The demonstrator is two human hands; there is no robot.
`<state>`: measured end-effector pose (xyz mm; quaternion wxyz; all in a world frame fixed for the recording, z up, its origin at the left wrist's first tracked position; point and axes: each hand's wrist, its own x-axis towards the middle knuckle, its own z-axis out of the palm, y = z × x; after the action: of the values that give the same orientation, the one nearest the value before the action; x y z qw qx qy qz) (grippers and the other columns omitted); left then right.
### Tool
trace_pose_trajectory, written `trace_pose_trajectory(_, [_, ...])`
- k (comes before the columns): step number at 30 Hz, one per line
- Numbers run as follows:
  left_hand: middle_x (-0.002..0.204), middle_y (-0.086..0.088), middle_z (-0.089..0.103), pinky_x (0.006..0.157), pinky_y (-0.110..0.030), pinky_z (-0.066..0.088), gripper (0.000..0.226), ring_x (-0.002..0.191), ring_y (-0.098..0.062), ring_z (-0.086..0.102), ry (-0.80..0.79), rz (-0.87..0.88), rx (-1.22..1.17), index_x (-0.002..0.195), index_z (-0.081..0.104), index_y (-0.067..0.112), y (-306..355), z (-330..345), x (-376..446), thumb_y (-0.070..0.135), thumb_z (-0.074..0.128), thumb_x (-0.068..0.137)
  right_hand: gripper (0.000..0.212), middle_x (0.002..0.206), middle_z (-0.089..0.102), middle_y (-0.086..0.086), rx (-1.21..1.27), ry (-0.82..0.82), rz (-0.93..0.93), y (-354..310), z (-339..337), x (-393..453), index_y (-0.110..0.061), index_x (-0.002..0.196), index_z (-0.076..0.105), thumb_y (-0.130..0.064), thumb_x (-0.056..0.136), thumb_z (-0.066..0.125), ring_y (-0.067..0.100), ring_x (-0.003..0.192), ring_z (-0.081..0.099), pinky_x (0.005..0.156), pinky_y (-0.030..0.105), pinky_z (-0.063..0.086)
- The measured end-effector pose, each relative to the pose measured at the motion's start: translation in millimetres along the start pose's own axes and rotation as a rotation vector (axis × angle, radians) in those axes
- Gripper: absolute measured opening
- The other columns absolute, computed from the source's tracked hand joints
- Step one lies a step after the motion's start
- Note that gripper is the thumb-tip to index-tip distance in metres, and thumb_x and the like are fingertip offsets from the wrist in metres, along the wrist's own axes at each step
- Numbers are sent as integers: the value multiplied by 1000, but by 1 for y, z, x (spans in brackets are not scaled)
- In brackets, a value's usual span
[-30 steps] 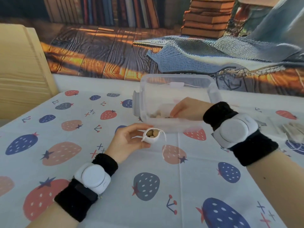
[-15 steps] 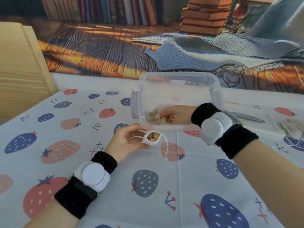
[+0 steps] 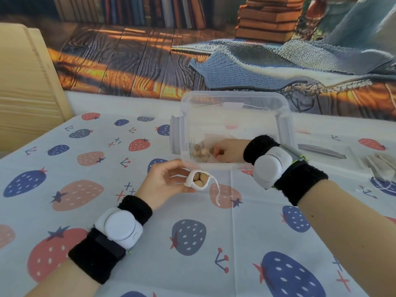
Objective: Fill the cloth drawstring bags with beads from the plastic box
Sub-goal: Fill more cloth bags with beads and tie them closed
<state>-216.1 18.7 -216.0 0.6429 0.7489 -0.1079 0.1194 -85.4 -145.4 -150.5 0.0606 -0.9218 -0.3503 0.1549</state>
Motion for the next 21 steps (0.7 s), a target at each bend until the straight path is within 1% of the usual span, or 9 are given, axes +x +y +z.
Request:
trace_pose_trajectory(1, [96, -1, 73, 78, -21, 52, 40, 90, -17, 67, -2, -1, 2, 94, 69, 12, 0, 0, 0, -11, 77, 63, 30, 81, 52, -12, 4, 15, 2, 1, 2, 2, -24, 73, 55, -6, 93, 42, 10, 75, 46, 73, 12, 35])
trace_pose_trajectory(2, [94, 2, 73, 78, -20, 52, 40, 90, -16, 67, -3, -1, 6, 94, 70, 14, 0, 0, 0, -11, 77, 63, 36, 72, 43, -16, -2, 30, 1, 1, 5, 3, -26, 63, 43, -5, 92, 42, 11, 70, 42, 65, 7, 32])
trace_pose_trajectory(3, [93, 4, 73, 78, -20, 51, 41, 90, -16, 68, -4, 0, 7, 93, 71, 16, 0, 1, 0, -11, 77, 63, 38, 68, 38, -16, -18, 38, 6, 1, 6, 3, -25, 59, 37, -6, 91, 43, 13, 72, 39, 61, 8, 30])
trace_pose_trajectory(7, [95, 2, 73, 78, -21, 52, 44, 90, -16, 68, -7, 11, 2, 89, 74, 26, 1, 0, -1, -8, 79, 62, 29, 74, 46, -8, -41, 53, -26, 4, 7, 6, -20, 63, 40, -9, 90, 45, 17, 83, 41, 73, 21, 31])
trace_pose_trajectory(9, [95, 2, 73, 78, -21, 52, 43, 90, -16, 68, -6, 16, 9, 92, 72, 21, 0, 0, 0, -10, 78, 63, 22, 86, 52, 0, -24, 59, -47, 6, 7, 6, -15, 70, 46, -10, 91, 46, 18, 85, 44, 78, 23, 34])
trace_pose_trajectory(12, [98, -4, 72, 79, -22, 52, 41, 92, -20, 67, -7, 17, 14, 94, 70, 15, -1, 0, 1, -11, 77, 64, 15, 90, 56, 7, -11, 65, -53, 7, 6, 6, -9, 77, 50, -11, 91, 45, 20, 84, 47, 81, 29, 40])
trace_pose_trajectory(17, [95, -8, 72, 73, -26, 55, 38, 90, -19, 66, 23, 2, -33, 96, 68, 6, -4, -1, 2, -17, 72, 67, 26, 70, 47, -1, 0, 57, 5, 4, -1, 8, -14, 65, 45, -13, 91, 46, 16, 67, 39, 69, 27, 34])
trace_pose_trajectory(19, [88, 1, 72, 68, -23, 55, 38, 85, -13, 66, 29, -2, -58, 93, 67, 7, -3, -1, 2, -22, 69, 67, 31, 66, 44, -4, 12, 41, 37, 4, -3, 10, -18, 61, 42, -14, 92, 45, 12, 61, 36, 65, 25, 32])
trace_pose_trajectory(21, [83, 8, 72, 66, -21, 54, 41, 82, -8, 65, 30, -1, -59, 91, 67, 10, -1, 0, 2, -24, 67, 68, 30, 69, 45, -7, 24, -17, 70, 4, -5, 11, -21, 64, 44, -16, 93, 44, 9, 63, 38, 71, 25, 35])
